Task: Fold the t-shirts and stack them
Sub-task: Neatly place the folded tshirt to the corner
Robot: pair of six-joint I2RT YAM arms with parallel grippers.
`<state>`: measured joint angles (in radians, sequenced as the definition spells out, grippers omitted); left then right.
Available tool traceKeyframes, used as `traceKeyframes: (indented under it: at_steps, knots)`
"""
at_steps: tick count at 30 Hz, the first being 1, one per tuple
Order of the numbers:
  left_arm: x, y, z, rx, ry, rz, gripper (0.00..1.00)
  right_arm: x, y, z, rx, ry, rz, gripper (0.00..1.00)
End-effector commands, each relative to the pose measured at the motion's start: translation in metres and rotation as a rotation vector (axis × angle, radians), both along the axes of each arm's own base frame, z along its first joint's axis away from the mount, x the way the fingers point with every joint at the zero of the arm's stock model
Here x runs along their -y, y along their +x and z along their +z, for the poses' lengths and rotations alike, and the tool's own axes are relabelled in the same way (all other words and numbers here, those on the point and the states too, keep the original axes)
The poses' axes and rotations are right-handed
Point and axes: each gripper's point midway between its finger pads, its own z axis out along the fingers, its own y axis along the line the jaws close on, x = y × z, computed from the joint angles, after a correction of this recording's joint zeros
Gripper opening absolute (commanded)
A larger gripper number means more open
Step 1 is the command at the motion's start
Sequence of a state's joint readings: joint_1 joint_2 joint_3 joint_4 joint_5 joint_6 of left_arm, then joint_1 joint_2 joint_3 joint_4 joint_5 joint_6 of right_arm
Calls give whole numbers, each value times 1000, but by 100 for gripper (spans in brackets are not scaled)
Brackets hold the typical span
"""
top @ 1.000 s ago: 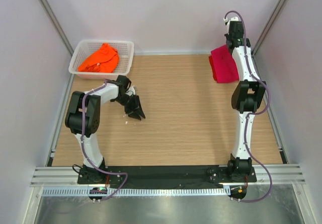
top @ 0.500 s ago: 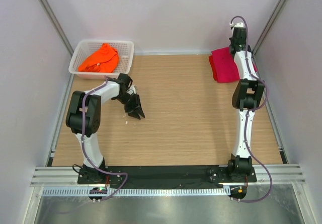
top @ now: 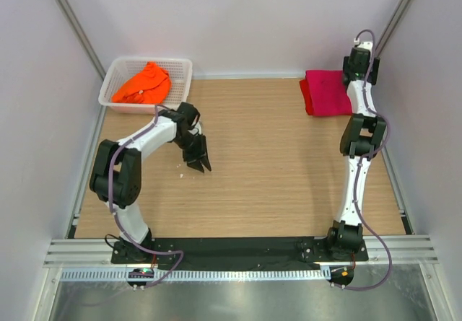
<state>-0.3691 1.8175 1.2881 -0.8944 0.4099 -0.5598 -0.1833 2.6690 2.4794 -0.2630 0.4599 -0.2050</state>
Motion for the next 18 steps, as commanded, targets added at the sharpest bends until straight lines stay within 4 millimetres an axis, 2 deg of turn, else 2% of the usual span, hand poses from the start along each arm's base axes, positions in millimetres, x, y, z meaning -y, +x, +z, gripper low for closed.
traceKeyframes:
  at_steps: [1,2,3,4,5,6,7,8,9,10,11,12,13,14,15,16,17,18]
  knots:
    - [10,-3,32,73,-11,34,31,-26,-1,129,249,45,9,87]
    - [11,-3,36,90,-13,42,31,-36,-6,130,242,84,4,88]
    - [15,-2,46,121,-27,57,31,-43,-14,153,274,107,2,89]
    - [15,-1,52,140,-31,66,32,-51,-20,151,256,134,10,89]
    - [16,-1,57,155,-37,79,31,-73,-23,153,249,181,35,90]
    - [17,-1,65,180,-58,109,32,-85,-34,167,253,196,44,90]
    - [18,-1,70,194,-74,126,33,-97,-42,168,229,218,60,91]
    - [20,0,75,210,-92,140,34,-128,-42,169,224,265,119,91]
    - [22,1,90,254,-133,173,34,-142,-53,193,255,292,149,92]
    - [20,-2,90,258,-141,189,35,-157,-62,181,207,320,165,93]
    - [18,-5,93,269,-147,206,36,-188,-68,184,193,366,231,93]
    - [17,-7,97,276,-156,236,37,-205,-77,172,167,443,237,93]
    - [13,-13,103,305,-172,251,39,-218,-92,186,172,485,265,94]
    - [11,-17,105,315,-176,265,41,-243,-100,185,159,553,322,94]
    - [7,-19,106,329,-172,285,42,-257,-113,161,107,635,316,94]
    - [3,-24,120,371,-205,312,45,-271,-129,182,137,687,368,95]
    - [0,-32,112,362,-202,324,46,-296,-142,179,105,756,433,95]
    - [-3,-36,113,376,-213,337,47,-308,-161,155,45,843,414,95]
